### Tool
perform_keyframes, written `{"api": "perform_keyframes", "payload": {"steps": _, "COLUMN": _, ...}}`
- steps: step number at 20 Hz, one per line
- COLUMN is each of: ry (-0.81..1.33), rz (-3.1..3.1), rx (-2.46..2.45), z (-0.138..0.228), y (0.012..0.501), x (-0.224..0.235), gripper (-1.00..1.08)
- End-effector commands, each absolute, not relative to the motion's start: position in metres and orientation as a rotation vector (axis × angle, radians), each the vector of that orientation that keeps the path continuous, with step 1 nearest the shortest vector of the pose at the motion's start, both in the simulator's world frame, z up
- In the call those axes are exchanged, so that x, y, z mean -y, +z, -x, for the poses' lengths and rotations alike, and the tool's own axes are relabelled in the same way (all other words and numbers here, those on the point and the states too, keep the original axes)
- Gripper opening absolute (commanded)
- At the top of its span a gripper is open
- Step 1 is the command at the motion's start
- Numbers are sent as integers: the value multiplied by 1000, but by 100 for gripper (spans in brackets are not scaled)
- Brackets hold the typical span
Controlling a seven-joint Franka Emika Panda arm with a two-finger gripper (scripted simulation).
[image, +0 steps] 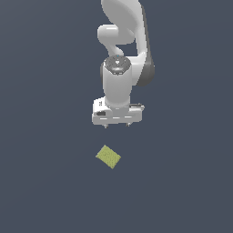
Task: Pick up the object and move it to a goal position.
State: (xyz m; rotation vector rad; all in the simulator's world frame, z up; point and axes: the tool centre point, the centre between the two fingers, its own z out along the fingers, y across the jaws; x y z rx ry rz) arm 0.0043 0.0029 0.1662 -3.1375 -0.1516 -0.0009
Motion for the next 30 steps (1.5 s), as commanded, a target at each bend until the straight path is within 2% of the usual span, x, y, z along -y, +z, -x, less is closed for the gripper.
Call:
{"api": "perform_keyframes", "payload": {"steps": 1, "ry": 0, "rz": 3136, "rx": 210, "z": -8, "y": 162, "x": -1, "gripper": 100}}
{"api": "perform_keyframes", "payload": {"steps": 30, "ry": 6, "rz": 2872, "rx": 1284, "z": -77, "y": 77, "x": 33, "gripper": 100}}
